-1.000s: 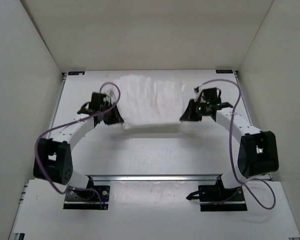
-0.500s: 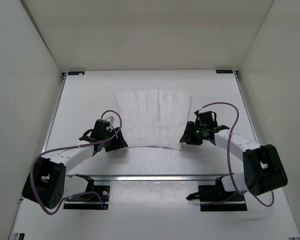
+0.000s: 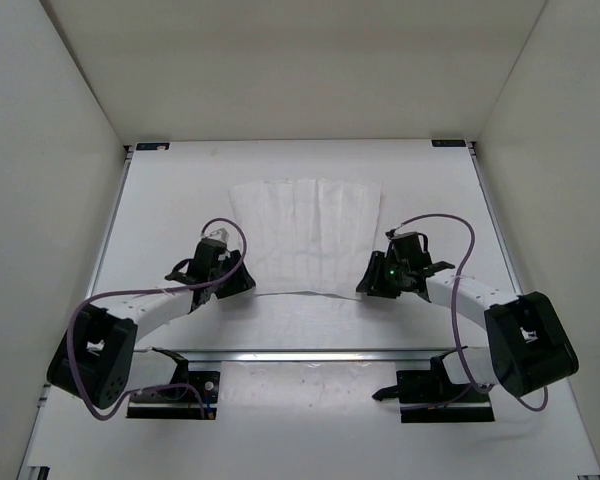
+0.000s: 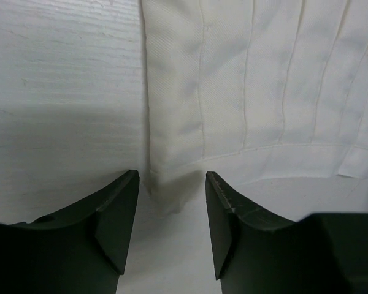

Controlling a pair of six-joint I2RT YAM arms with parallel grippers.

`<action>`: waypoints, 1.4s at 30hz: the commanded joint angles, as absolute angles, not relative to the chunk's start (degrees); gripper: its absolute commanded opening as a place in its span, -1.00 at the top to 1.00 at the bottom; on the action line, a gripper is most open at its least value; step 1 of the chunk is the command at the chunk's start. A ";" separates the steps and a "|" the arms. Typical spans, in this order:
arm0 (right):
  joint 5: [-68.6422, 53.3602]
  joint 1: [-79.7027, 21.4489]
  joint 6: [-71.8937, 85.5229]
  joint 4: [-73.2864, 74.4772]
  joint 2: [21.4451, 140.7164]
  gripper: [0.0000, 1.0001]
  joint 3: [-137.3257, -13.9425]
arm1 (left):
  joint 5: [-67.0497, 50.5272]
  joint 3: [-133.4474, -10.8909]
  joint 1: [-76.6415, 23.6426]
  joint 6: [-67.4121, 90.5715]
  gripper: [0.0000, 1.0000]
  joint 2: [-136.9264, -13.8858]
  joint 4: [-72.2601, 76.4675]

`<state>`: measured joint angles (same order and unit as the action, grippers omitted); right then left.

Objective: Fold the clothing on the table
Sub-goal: Fold the skirt

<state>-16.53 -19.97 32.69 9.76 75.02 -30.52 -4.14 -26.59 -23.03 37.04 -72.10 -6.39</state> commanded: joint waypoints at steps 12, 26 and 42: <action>-16.18 -20.48 29.10 18.00 71.03 1.00 -35.76 | -2.90 -29.96 -23.99 34.45 1.00 -68.31 -13.42; -16.60 -22.67 31.20 40.42 46.24 0.99 -34.10 | -5.36 -28.56 -28.55 39.28 1.00 -40.89 -35.06; -40.83 -3.46 34.78 36.55 44.45 1.00 -43.95 | -15.62 -42.71 -12.86 39.20 1.00 -43.73 -29.41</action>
<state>-32.77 -11.68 33.93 47.81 40.10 -41.74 -15.22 -38.48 -20.27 42.46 -37.47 -38.37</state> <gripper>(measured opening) 0.010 0.026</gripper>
